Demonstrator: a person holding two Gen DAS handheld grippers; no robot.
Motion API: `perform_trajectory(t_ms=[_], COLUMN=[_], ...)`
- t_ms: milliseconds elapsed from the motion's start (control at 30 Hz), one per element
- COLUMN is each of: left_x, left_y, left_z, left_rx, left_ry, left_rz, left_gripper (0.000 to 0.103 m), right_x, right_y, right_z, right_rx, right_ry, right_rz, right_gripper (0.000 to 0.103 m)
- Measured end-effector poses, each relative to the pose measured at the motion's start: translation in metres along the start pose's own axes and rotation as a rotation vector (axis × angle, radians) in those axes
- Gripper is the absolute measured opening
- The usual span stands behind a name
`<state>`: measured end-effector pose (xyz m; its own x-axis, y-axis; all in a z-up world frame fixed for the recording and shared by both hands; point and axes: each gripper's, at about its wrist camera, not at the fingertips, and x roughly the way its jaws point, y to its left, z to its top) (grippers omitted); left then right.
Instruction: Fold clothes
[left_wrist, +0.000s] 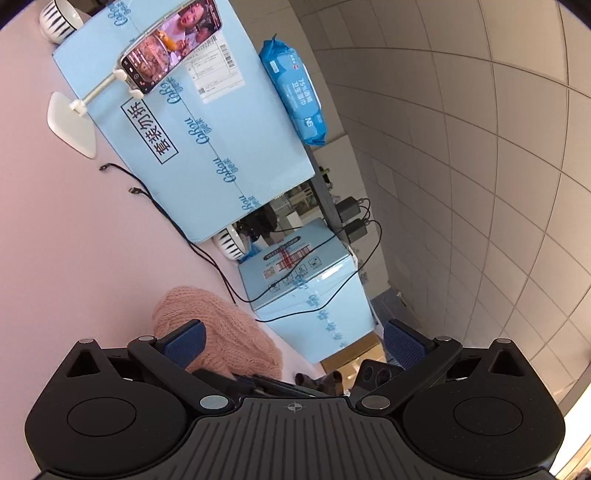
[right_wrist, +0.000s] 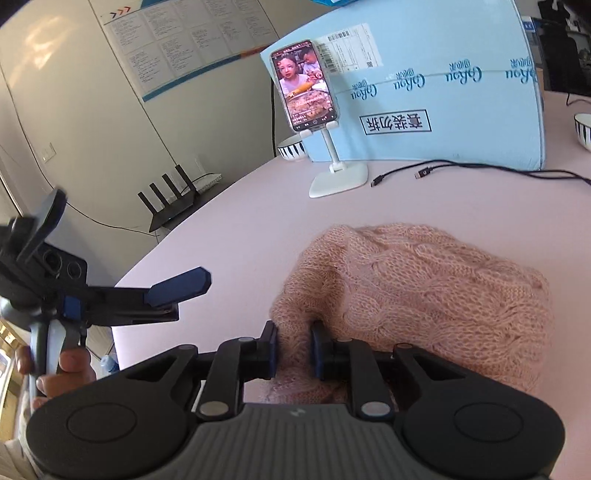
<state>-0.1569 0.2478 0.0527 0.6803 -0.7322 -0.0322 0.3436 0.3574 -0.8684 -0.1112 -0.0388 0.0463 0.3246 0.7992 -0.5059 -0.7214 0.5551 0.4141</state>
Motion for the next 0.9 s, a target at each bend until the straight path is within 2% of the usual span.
perform_trajectory(t_ms=[33, 67, 100, 133, 200, 300, 400, 467, 533, 600, 667, 700, 767, 800, 867, 900], left_x=[0.009, 0.017, 0.024, 0.031, 0.044, 0.051, 0.053, 0.053, 0.046, 0.037, 0.031, 0.029, 0.031, 0.035, 0.048, 0.058], left_y=[0.001, 0.001, 0.003, 0.004, 0.008, 0.012, 0.013, 0.012, 0.005, -0.019, -0.052, -0.068, -0.084, -0.087, -0.090, -0.086], left_z=[0.001, 0.001, 0.001, 0.000, -0.003, -0.006, -0.006, -0.004, 0.001, 0.002, -0.005, -0.012, -0.023, -0.027, -0.038, -0.044], left_rx=[-0.007, -0.013, -0.019, -0.024, -0.040, -0.040, -0.027, -0.016, 0.004, 0.084, 0.217, 0.269, 0.288, 0.295, 0.329, 0.351], left_ry=[0.026, 0.048, 0.068, 0.086, 0.117, 0.132, 0.137, 0.137, 0.116, 0.093, 0.089, 0.090, 0.136, 0.165, 0.223, 0.250], left_rz=[-0.005, -0.002, 0.000, 0.001, 0.004, 0.024, 0.058, 0.089, 0.124, 0.130, 0.096, 0.052, -0.060, -0.087, -0.090, -0.052], left_gripper=[0.103, 0.103, 0.103, 0.103, 0.103, 0.103, 0.103, 0.103, 0.103, 0.103, 0.103, 0.103, 0.103, 0.103, 0.103, 0.103], right_x=[-0.003, -0.005, -0.017, -0.027, -0.049, -0.103, -0.131, -0.129, -0.108, -0.085, -0.075, -0.073, -0.075, -0.076, -0.077, -0.077], right_y=[0.003, 0.005, 0.010, 0.011, 0.009, -0.008, -0.034, -0.047, -0.062, -0.072, -0.081, -0.085, -0.093, -0.098, -0.107, -0.111], right_z=[-0.001, 0.000, -0.002, -0.003, -0.001, -0.006, -0.008, -0.007, -0.005, -0.004, -0.002, -0.001, 0.001, 0.001, -0.002, -0.002], right_rx=[-0.017, -0.024, -0.039, -0.048, -0.056, -0.039, 0.024, 0.057, 0.104, 0.149, 0.183, 0.200, 0.260, 0.295, 0.362, 0.394], right_ry=[0.005, 0.006, -0.011, -0.025, -0.058, -0.155, -0.222, -0.197, -0.124, -0.074, -0.076, -0.082, -0.090, -0.091, -0.098, -0.102], right_rz=[0.029, 0.046, 0.077, 0.086, 0.088, 0.110, 0.083, 0.076, 0.074, 0.047, 0.061, 0.090, 0.147, 0.165, 0.189, 0.204], right_gripper=[0.053, 0.067, 0.075, 0.077, 0.079, 0.082, 0.084, 0.084, 0.084, 0.085, 0.087, 0.089, 0.091, 0.091, 0.091, 0.091])
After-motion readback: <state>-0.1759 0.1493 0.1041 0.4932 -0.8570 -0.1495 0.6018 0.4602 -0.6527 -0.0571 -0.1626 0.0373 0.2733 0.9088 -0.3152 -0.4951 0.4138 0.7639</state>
